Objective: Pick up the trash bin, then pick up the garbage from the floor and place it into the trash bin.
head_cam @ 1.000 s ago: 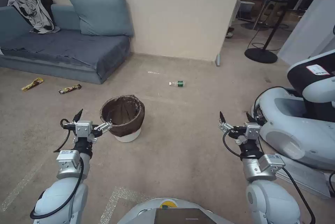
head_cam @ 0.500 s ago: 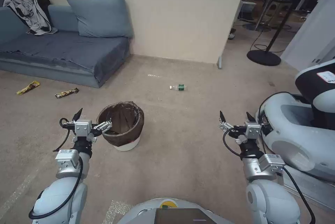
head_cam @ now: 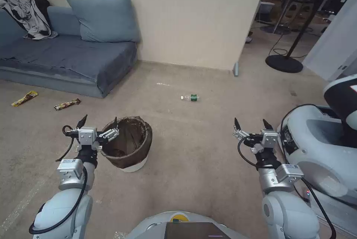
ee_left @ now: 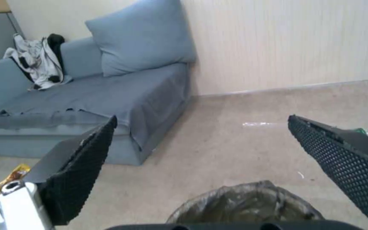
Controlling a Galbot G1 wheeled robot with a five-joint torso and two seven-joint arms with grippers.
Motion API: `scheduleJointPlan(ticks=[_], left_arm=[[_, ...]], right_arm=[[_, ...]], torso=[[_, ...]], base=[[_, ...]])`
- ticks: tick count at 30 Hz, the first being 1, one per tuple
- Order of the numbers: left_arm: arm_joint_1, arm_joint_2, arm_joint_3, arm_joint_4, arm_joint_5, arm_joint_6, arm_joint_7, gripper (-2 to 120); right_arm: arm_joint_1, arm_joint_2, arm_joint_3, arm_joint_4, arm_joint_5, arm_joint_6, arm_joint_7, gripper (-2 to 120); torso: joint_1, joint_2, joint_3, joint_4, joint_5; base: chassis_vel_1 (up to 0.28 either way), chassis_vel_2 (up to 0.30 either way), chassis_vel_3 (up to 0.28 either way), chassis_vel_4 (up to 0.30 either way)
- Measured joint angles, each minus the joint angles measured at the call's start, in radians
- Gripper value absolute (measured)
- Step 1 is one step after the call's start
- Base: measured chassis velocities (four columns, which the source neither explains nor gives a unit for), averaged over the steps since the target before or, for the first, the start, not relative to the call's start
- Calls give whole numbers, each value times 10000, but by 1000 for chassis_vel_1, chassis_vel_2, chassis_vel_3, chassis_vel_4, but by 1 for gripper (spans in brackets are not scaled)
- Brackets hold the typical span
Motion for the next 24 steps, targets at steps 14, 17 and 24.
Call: scheduleJointPlan(ticks=[14,17,24], left_arm=[[-5,-8,-78,-46,-53,2,-23,100],[-24,-8,-79,-25,-80,15,-29,100],[-94,72,-230,126,-379,393,-27,100]], right_arm=[[27,0,-17,-28,-5,3,-1,100],[24,0,-16,-49,-26,2,-4,100],[28,0,-58,-55,-16,2,1,100]], torso=[[0,0,0,-1,0],[0,0,0,-2,0],[0,0,1,-2,-1]], base=[[-94,97,101,-99],[-95,85,96,-89],[-69,77,86,-82]])
